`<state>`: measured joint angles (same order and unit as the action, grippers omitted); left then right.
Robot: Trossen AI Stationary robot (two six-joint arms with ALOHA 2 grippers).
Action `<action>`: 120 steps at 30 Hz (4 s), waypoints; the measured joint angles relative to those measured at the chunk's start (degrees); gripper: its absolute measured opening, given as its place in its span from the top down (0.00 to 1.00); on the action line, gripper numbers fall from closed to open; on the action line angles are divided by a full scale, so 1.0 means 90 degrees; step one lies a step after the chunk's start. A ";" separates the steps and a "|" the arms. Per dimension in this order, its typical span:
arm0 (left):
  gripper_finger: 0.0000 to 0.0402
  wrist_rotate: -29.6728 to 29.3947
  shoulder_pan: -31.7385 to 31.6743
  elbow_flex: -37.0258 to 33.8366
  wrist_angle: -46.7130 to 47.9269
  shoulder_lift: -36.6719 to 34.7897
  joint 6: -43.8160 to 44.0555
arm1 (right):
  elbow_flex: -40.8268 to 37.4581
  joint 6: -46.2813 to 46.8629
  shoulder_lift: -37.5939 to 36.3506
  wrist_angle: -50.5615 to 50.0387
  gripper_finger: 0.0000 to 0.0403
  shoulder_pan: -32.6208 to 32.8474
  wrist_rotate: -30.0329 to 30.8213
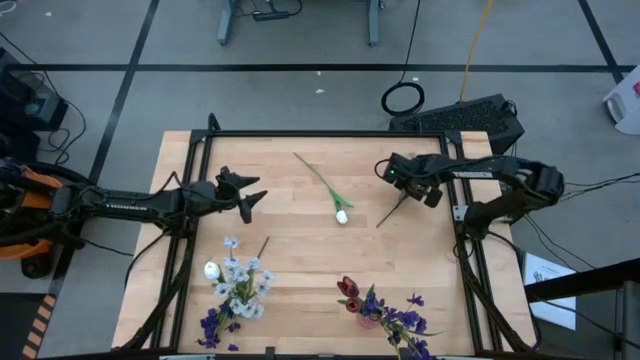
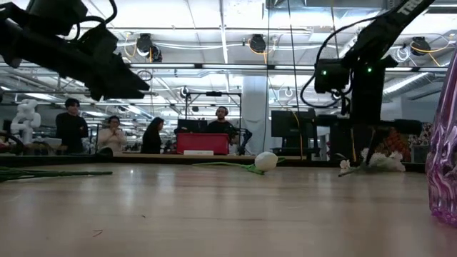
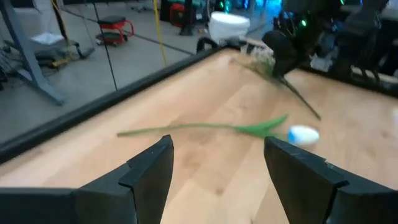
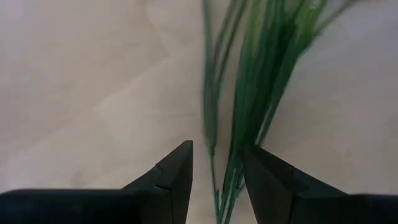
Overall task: Sort flowers into vase by color
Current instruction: Put the white flower into the transparent vase
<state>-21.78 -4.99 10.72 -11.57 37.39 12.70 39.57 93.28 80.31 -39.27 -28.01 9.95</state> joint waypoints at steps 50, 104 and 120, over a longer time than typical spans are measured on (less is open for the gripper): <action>0.37 0.1155 0.0298 0.0646 -0.0944 0.0238 -0.0300 | 0.1046 -0.5719 -0.1622 0.2224 0.99 0.1679 0.0348; 0.74 0.1909 0.0653 0.3655 -0.0665 0.3072 -0.0934 | 0.4199 -1.0126 0.1300 0.5040 0.99 0.3334 -0.0274; 0.98 0.2134 0.0653 0.3655 -0.0600 0.3041 -0.0460 | 0.4201 -0.9605 0.1229 0.4876 0.85 0.3334 -0.0307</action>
<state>-2.57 0.89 43.62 -16.98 64.76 8.56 77.38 6.83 91.37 4.62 2.00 7.18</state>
